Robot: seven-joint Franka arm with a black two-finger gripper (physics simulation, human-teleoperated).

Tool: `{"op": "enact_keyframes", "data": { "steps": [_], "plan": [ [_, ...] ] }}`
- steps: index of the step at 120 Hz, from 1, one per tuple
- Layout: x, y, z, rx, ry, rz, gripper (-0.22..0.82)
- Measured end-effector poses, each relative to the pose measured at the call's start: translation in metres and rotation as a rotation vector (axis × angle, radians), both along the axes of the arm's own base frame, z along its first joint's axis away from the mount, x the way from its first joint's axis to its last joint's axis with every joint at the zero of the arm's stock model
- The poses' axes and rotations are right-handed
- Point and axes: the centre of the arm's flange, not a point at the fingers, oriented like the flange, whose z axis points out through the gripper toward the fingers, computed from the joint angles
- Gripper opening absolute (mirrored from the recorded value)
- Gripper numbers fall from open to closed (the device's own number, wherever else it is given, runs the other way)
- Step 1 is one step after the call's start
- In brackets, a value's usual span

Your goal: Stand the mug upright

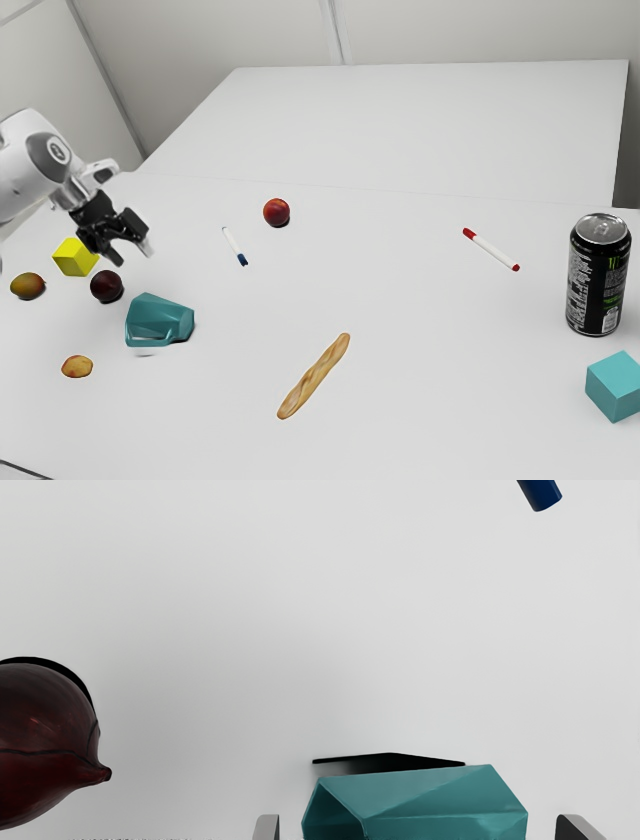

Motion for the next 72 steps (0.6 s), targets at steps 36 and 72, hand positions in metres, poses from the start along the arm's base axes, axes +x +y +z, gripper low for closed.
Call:
{"op": "enact_keyframes", "data": {
  "steps": [36,72],
  "plan": [
    [-0.034,-0.002,-0.048,-0.24,0.056,0.006,0.6],
    [-0.053,-0.003,-0.069,-0.36,0.049,0.031,0.6]
  ]
}}
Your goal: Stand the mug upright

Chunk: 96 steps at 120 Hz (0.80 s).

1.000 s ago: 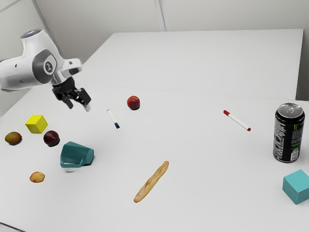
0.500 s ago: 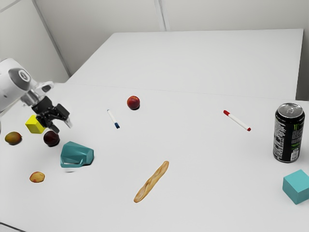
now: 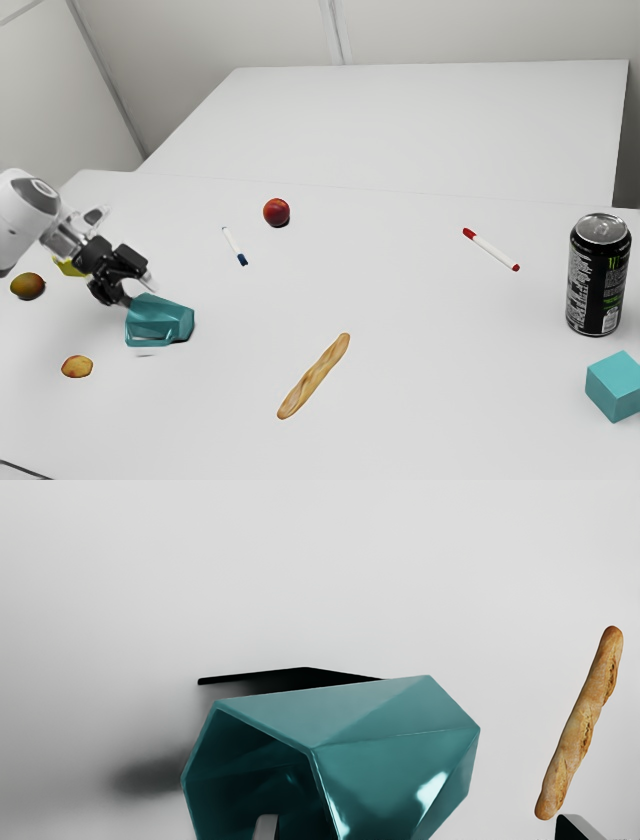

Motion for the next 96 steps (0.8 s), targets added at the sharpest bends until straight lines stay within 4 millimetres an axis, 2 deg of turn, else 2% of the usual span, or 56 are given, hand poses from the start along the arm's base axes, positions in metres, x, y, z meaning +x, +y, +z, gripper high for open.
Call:
{"op": "enact_keyframes", "data": {
  "steps": [23,48,79,96],
  "plan": [
    [-0.012,-0.005,-0.015,-0.069,0.009,0.038,0.58],
    [-0.019,0.001,-0.015,-0.087,0.0,0.066,0.33],
    [-0.019,0.001,-0.011,-0.104,-0.018,0.071,0.02],
    [-0.019,0.0,-0.011,-0.114,-0.021,0.073,-0.08]
  ]
}}
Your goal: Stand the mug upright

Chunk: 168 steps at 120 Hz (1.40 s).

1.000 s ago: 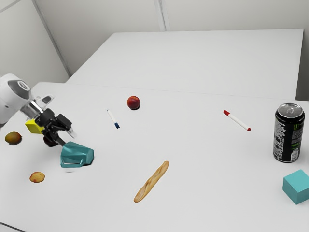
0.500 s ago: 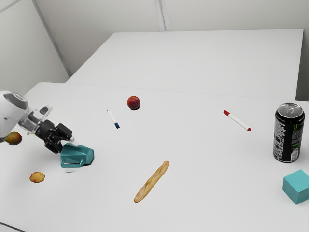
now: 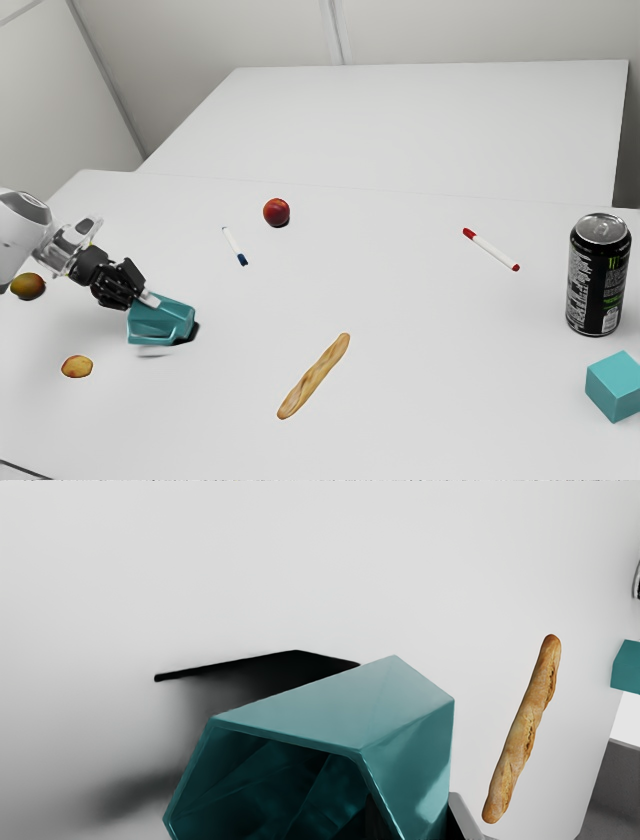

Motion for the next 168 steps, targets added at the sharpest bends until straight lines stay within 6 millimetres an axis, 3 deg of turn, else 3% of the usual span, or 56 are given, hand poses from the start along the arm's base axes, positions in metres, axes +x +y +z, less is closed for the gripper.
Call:
{"op": "enact_keyframes", "data": {
  "steps": [64,92,112,138,168],
  "plan": [
    [0.01,-0.013,0.026,-0.056,-0.064,0.012,-0.17],
    [0.049,-0.054,0.058,0.147,-0.097,0.006,-0.17],
    [0.064,-0.076,0.075,0.358,-0.041,0.011,-0.18],
    [0.061,-0.104,0.063,0.47,0.075,0.121,-0.18],
    [0.067,-0.13,0.067,0.599,0.177,0.234,-0.17]
  ]
}}
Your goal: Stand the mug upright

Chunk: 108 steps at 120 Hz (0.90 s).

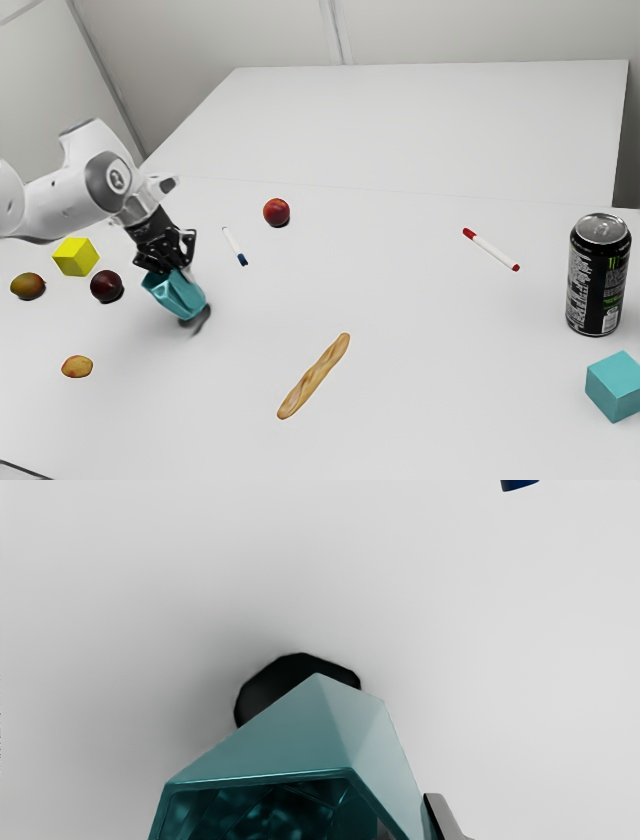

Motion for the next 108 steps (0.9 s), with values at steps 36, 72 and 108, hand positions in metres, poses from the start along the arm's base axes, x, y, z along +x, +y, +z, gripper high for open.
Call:
{"op": "enact_keyframes", "data": {
  "steps": [36,72,108],
  "plan": [
    [-0.002,-0.012,-0.005,0.074,0.096,0.193,-0.17],
    [-0.004,-0.028,-0.009,0.15,0.183,0.32,-0.17],
    [-0.005,-0.043,-0.016,0.217,0.229,0.41,-0.17]
  ]
}}
